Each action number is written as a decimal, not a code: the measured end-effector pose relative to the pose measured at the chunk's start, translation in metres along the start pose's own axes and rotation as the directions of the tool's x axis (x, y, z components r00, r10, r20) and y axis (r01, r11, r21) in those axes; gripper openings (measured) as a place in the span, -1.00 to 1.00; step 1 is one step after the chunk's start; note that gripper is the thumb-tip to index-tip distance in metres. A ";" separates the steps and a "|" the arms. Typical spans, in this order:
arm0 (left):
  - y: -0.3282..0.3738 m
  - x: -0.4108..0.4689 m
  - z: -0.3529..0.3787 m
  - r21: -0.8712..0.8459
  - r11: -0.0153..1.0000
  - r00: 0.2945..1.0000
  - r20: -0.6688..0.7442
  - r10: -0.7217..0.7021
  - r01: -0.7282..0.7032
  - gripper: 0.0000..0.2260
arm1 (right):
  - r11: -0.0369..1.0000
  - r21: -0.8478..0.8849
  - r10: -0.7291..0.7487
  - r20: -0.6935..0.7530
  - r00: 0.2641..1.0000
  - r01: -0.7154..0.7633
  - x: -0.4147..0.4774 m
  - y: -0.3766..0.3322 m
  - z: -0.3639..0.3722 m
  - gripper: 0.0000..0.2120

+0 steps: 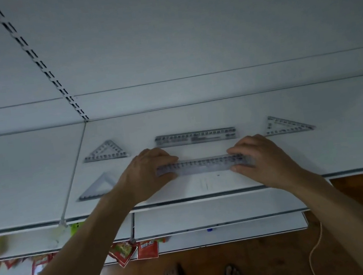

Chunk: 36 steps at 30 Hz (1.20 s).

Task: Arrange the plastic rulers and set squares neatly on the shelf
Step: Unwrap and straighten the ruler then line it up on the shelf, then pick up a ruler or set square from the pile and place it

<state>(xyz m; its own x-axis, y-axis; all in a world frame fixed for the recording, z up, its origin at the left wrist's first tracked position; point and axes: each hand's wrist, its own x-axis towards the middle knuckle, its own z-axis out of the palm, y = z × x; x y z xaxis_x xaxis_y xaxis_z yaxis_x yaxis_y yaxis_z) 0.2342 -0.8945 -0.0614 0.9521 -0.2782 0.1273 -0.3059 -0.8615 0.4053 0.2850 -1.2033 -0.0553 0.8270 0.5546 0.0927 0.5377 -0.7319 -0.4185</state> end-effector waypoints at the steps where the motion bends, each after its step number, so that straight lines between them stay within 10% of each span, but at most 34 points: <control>1: -0.001 0.000 0.001 0.004 1.000 1.000 0.005 0.004 -0.004 -0.65 | 1.000 -0.002 -0.005 0.001 1.000 0.005 0.000 0.000 0.000 -0.63; 24: -0.004 0.000 -0.001 0.015 0.996 0.995 0.055 0.085 -0.086 -0.63 | 0.998 0.055 0.004 0.139 0.990 -0.011 0.008 -0.005 -0.010 -0.66; 36: 0.033 -0.031 -0.015 -0.116 0.991 0.972 -0.218 -0.087 0.063 -0.70 | 0.969 0.245 0.024 -0.019 1.000 -0.019 0.020 -0.029 -0.022 -0.72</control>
<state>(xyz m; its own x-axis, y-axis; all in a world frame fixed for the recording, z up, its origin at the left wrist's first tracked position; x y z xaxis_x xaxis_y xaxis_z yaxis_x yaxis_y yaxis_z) 0.1949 -0.9084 -0.0379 0.9529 -0.1029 0.2854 -0.2429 -0.8224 0.5144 0.2900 -1.1797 -0.0213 0.8425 0.5294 0.0997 0.4657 -0.6227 -0.6288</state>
